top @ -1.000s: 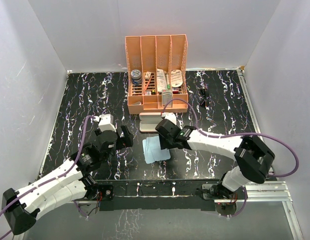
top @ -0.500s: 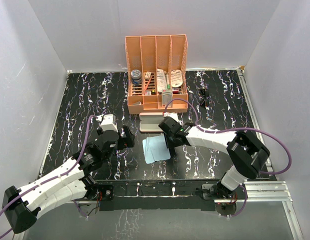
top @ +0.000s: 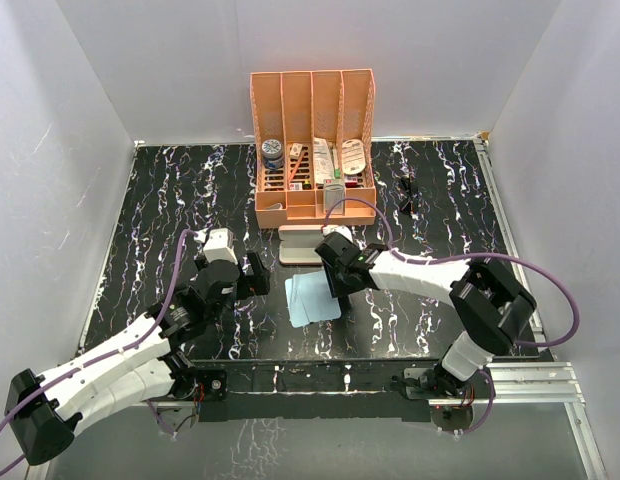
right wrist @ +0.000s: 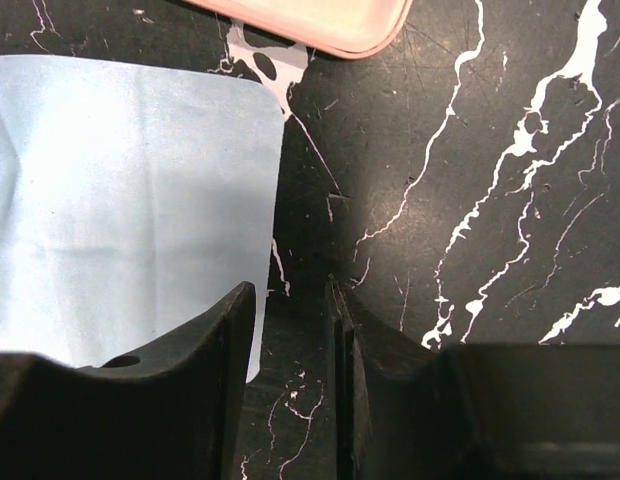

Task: Organize the sunglasses
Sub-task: Adjust the glasses cleaning cloth at the center of the board.

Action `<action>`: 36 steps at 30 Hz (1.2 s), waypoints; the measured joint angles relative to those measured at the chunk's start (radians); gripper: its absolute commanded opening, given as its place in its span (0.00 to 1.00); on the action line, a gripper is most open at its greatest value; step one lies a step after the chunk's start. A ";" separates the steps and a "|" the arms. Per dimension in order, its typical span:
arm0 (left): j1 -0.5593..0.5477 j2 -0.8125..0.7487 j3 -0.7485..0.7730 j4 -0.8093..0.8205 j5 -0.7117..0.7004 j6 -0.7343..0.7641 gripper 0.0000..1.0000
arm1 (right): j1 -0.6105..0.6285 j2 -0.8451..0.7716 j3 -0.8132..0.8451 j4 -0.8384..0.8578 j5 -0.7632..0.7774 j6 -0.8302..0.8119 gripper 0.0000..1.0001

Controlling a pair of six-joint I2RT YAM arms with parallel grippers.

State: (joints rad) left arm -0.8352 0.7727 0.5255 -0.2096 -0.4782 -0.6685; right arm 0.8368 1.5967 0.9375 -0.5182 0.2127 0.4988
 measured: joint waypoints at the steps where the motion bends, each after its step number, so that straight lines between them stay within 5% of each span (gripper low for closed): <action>1: 0.000 0.002 0.000 0.000 0.000 0.000 0.99 | 0.000 0.003 0.003 0.000 -0.003 -0.001 0.32; 36: 0.000 -0.016 -0.019 0.004 0.006 0.004 0.99 | 0.000 0.063 0.022 0.027 -0.029 0.104 0.23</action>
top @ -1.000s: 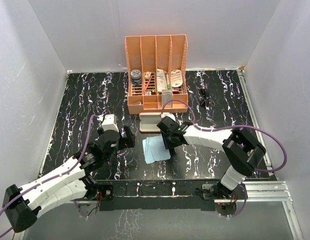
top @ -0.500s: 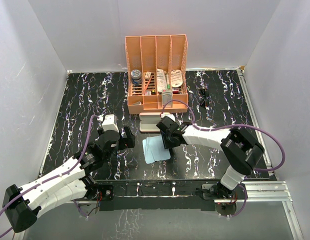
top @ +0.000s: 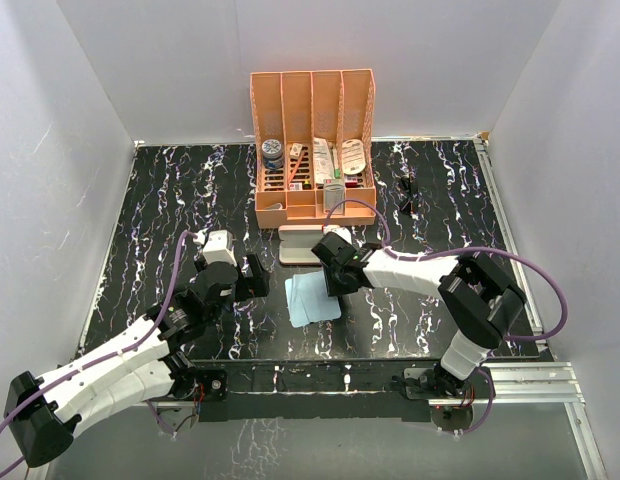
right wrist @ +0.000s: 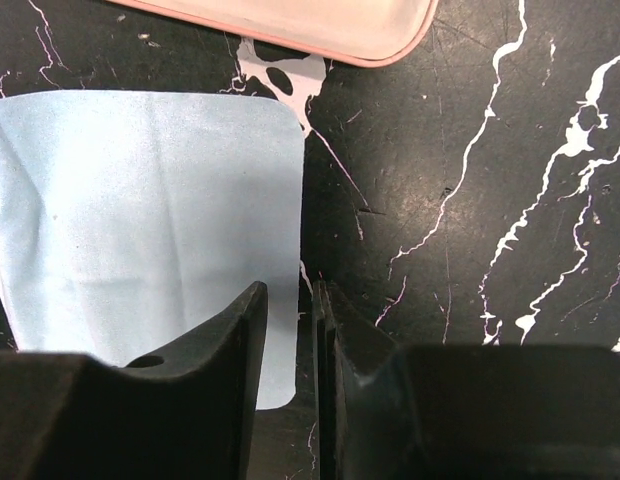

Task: Organize the sunglasses
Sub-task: Adjust the glasses cleaning cloth at the center of the board.

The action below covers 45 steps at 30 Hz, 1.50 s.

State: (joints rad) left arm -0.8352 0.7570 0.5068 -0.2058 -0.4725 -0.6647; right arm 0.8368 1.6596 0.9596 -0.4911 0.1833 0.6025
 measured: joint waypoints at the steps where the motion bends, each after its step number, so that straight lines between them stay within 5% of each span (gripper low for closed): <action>1: 0.000 0.000 0.000 0.000 0.001 0.000 0.99 | 0.000 0.000 0.000 0.000 0.001 0.003 0.23; 38: 0.000 -0.080 -0.017 -0.004 -0.011 -0.002 0.99 | 0.047 0.065 0.071 -0.052 0.085 0.042 0.19; 45: 0.000 -0.080 -0.017 -0.004 -0.011 -0.002 0.99 | 0.053 0.065 0.071 -0.046 0.084 0.056 0.05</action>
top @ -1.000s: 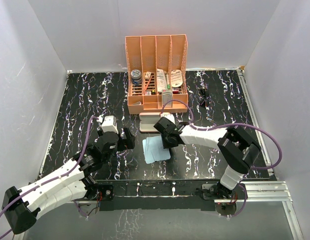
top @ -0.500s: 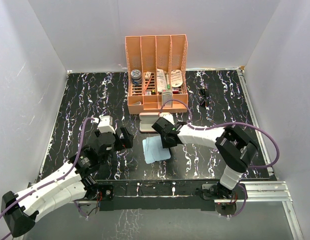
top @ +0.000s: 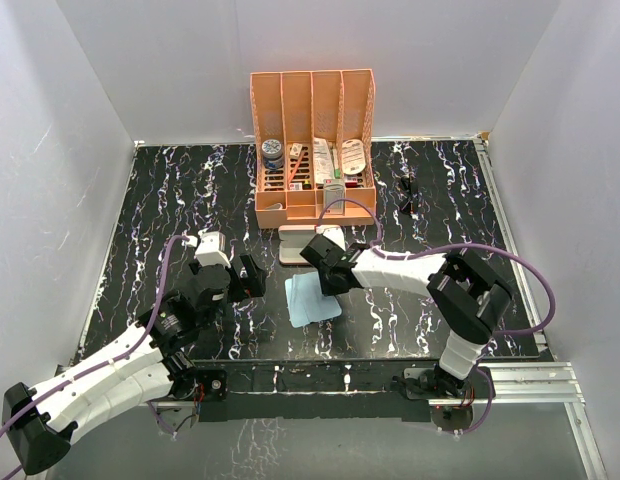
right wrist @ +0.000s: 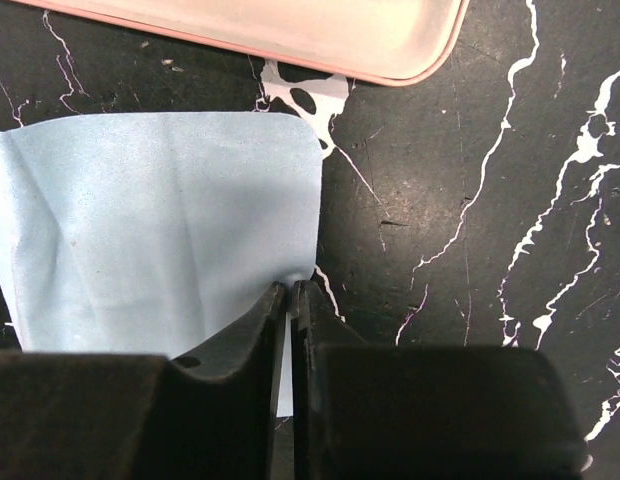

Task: Organize the sunglasses
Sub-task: Adjust the glasses cleaning cloth at the center of the board.

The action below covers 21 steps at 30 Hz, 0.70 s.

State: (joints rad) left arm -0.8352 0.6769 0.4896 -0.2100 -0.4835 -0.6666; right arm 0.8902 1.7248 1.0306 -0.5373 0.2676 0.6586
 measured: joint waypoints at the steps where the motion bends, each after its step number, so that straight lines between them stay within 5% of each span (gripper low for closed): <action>1: 0.000 0.000 0.000 0.000 0.000 0.000 0.99 | 0.000 0.000 0.000 0.002 0.000 0.002 0.05; 21: 0.000 0.005 0.000 0.000 0.001 0.000 0.99 | 0.001 -0.058 -0.065 0.024 -0.011 0.032 0.00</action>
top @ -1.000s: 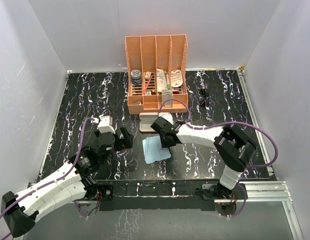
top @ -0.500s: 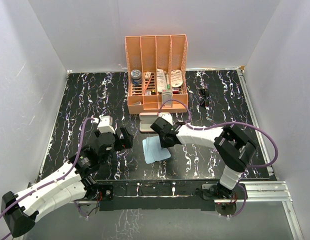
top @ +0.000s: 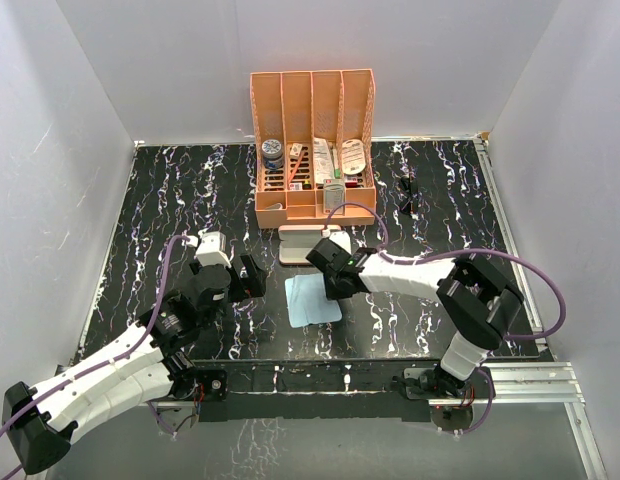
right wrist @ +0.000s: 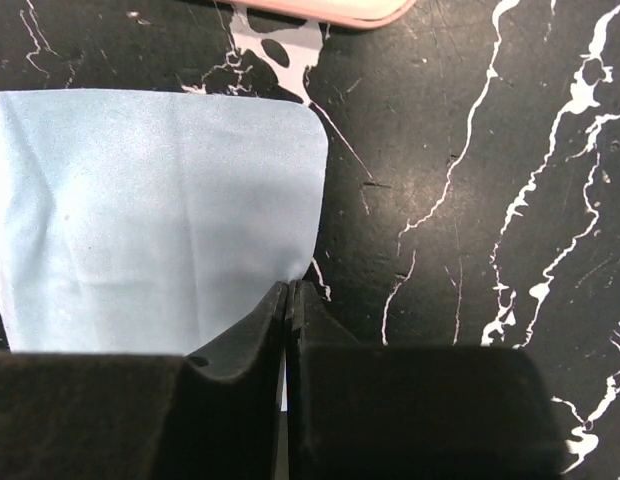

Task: Organize the sunglasses
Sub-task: Adjust the glasses cleaning cloth at the center of the board.

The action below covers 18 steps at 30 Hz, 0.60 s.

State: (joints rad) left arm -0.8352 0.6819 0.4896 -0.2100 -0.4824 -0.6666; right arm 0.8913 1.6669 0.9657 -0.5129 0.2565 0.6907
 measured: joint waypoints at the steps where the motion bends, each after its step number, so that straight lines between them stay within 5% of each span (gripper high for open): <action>1: 0.000 0.000 0.000 0.000 0.000 0.000 0.99 | 0.001 -0.003 0.000 -0.010 -0.001 0.001 0.00; 18: 0.000 0.001 0.000 0.001 0.001 0.000 0.99 | 0.003 -0.045 -0.001 -0.114 0.011 0.018 0.00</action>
State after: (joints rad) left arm -0.8352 0.6830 0.4896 -0.2089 -0.4812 -0.6662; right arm 0.8948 1.6222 0.9646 -0.6273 0.2672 0.7090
